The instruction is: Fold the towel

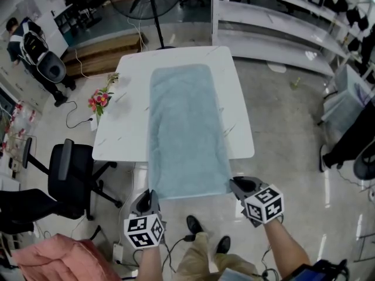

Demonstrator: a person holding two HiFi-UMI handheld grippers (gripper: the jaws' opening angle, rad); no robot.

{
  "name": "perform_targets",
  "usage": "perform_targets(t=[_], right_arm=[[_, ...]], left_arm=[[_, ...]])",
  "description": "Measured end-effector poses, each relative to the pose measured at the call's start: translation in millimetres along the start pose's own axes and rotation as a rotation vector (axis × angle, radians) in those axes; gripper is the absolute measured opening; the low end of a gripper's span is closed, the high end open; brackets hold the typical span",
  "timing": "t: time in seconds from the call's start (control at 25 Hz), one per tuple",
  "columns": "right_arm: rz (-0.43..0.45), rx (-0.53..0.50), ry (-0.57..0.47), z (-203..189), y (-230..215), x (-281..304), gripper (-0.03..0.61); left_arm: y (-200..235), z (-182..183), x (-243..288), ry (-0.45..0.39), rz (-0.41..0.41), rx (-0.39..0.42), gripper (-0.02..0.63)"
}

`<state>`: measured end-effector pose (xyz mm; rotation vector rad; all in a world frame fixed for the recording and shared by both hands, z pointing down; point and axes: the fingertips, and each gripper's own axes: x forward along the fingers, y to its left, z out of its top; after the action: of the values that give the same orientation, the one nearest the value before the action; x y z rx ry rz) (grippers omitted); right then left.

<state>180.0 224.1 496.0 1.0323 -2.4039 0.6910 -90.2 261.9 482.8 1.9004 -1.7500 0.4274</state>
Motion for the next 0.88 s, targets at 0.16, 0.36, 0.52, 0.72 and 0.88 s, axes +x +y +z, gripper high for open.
perform_targets(t=[0.16, 0.36, 0.52, 0.72, 0.88], right_arm=[[-0.001, 0.024, -0.012, -5, 4, -9, 0.035], [0.01, 0.041, -0.029, -4, 18, -32, 0.035], [0.009, 0.059, -0.061, 6, 26, -53, 0.035], [0.005, 0.055, -0.1, 35, 33, -73, 0.034], [-0.007, 0.069, -0.159, 71, 31, -85, 0.034]], left_arm=[[-4, 0, -11, -0.004, -0.005, 0.003, 0.031], [-12, 4, -35, -0.015, -0.01, 0.006, 0.031], [-21, 19, -53, -0.05, -0.022, 0.008, 0.031], [-30, 63, -71, -0.131, -0.04, 0.022, 0.031], [-37, 105, -77, -0.194, -0.053, 0.041, 0.031]])
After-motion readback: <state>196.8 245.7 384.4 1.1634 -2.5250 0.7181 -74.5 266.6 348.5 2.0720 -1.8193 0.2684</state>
